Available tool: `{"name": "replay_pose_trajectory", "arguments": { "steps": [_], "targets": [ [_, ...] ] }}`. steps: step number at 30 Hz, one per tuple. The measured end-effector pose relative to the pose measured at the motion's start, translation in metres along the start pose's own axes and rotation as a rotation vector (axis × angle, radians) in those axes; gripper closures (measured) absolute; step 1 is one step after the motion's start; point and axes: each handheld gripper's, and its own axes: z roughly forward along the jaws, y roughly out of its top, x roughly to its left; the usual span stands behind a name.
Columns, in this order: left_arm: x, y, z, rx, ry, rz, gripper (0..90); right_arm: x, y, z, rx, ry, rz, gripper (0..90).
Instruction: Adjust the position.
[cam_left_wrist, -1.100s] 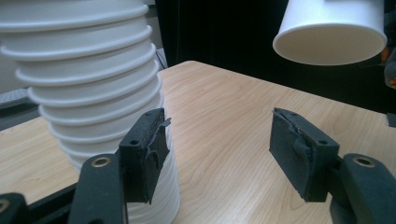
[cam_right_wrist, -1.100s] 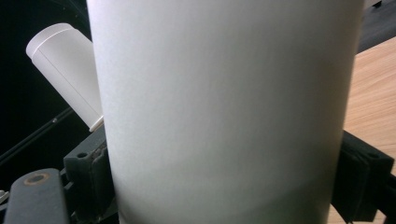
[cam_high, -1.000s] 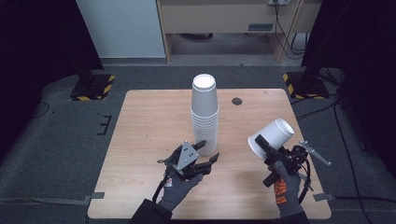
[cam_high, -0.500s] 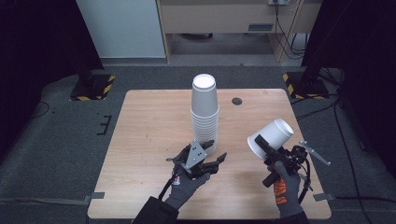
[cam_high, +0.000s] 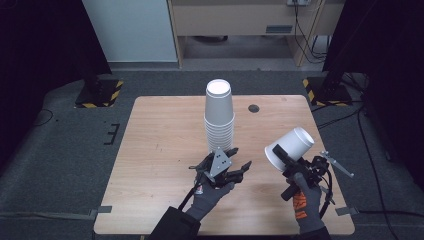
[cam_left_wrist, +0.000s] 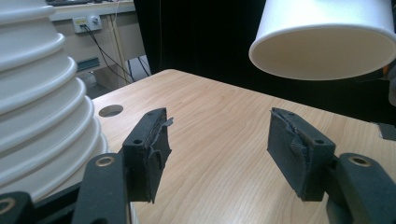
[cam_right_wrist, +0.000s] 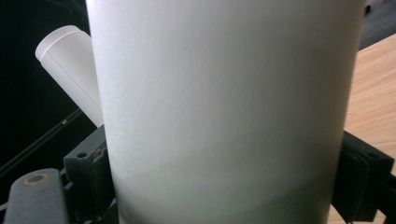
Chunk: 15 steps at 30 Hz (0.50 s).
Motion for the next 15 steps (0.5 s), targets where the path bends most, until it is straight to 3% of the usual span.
{"name": "replay_pose_trajectory", "arguments": {
  "steps": [15],
  "targets": [
    [-0.004, 0.006, 0.022, -0.028, -0.013, -0.013, 38.4, 0.0, -0.001, 0.001, 0.003, 0.005, 0.006, 13.2]
  ]
}}
